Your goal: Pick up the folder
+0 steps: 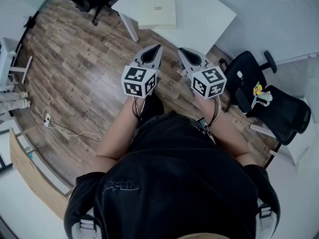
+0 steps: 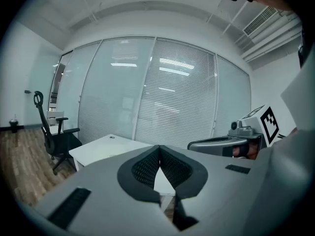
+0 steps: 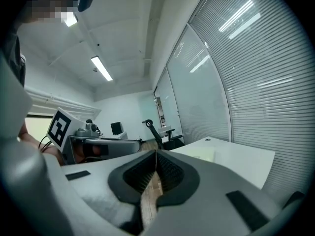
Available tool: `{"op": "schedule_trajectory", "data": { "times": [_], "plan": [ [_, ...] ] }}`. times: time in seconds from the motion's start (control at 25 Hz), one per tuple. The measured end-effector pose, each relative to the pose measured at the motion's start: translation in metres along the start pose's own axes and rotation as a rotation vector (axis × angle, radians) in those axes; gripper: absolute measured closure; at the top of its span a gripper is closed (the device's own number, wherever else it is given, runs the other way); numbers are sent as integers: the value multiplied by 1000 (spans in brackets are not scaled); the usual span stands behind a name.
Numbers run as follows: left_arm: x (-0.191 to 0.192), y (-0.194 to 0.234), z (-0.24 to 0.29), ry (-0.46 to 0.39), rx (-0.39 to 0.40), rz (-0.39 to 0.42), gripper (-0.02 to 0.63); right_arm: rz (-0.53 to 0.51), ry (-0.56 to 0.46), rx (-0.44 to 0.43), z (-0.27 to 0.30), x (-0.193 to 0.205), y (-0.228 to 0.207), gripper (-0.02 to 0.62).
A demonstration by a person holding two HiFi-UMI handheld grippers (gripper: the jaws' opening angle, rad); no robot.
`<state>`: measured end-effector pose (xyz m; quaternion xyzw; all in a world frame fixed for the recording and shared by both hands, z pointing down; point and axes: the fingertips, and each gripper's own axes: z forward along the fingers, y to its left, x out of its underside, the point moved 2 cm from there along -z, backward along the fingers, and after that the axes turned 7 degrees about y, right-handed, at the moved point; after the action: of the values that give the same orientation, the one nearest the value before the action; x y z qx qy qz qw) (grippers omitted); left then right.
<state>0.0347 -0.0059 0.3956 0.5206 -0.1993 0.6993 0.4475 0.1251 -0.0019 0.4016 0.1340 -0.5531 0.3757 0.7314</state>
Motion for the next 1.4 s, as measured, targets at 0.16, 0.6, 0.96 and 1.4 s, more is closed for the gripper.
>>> {"op": "schedule_trajectory", "data": {
  "times": [0.16,0.6,0.96,1.4],
  "plan": [
    [-9,39,15,-4,17,-11,592,1,16,4,41,-11,-9,574],
    [-62,163,53,1,58,6,592,31,30,56,156,-63,-44,572],
    [-60,208,65,38,121,7,591,53,51,106,205,-66,-52,572],
    [-60,242,79,38,104,-71,591,25,74,97,234,-69,-67,574]
  ]
}}
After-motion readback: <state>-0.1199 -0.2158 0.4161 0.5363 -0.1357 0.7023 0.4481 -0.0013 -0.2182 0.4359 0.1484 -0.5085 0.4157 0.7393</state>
